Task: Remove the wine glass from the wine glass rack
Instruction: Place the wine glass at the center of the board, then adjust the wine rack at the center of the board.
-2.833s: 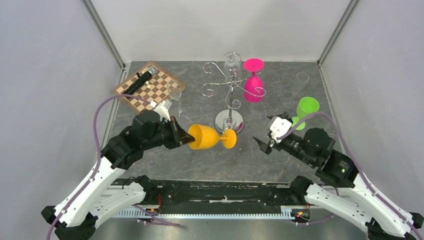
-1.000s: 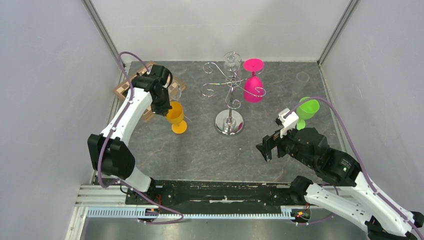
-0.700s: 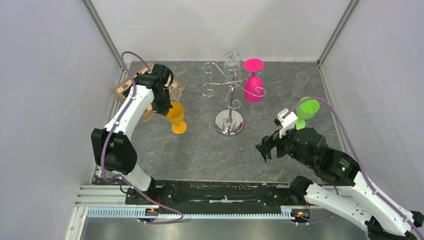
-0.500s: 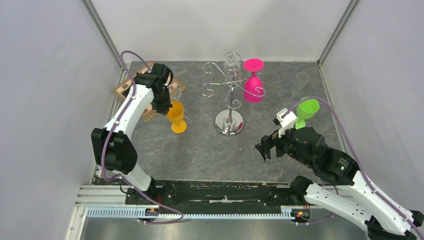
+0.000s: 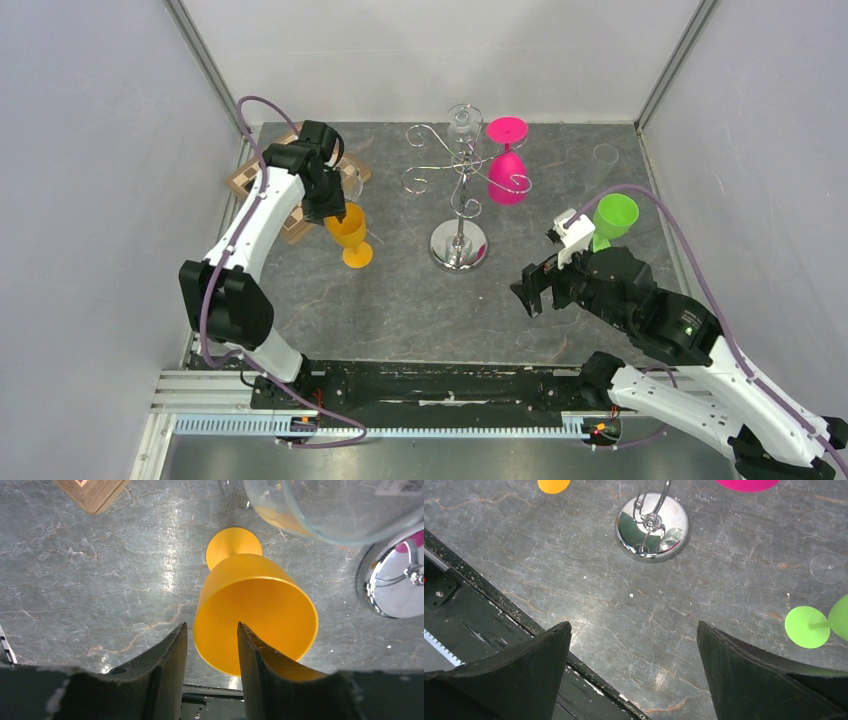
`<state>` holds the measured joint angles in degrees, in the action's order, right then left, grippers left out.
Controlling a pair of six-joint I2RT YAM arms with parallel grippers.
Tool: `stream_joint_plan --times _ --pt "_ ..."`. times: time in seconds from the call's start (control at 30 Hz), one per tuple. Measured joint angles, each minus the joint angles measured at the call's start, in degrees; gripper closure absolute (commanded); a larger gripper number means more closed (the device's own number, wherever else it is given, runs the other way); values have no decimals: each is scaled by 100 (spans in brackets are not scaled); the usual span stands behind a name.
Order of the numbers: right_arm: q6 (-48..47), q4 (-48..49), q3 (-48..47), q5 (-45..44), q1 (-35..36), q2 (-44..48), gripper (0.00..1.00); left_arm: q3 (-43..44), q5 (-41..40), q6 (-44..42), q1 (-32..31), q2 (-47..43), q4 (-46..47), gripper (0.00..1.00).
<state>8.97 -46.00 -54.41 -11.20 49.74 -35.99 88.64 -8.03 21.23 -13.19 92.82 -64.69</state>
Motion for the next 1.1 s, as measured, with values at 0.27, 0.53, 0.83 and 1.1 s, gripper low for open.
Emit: stream_joint_plan --times 0.27,0.53,0.83,1.1 --pt "116 -350 -754 -227 0 -310 2 55 293 0 0 -660 -201 49" --pt "199 -815 -1690 -431 0 -752 2 55 1049 2 0 -1475 -240 48" --pt "173 -1051 -3005 -879 0 -1602 3 -179 2234 7 -83 -2044 -72 47" --pt "195 -1128 -4557 -1279 -92 -2977 5 -483 2310 55 -1102 -2400 107 48"
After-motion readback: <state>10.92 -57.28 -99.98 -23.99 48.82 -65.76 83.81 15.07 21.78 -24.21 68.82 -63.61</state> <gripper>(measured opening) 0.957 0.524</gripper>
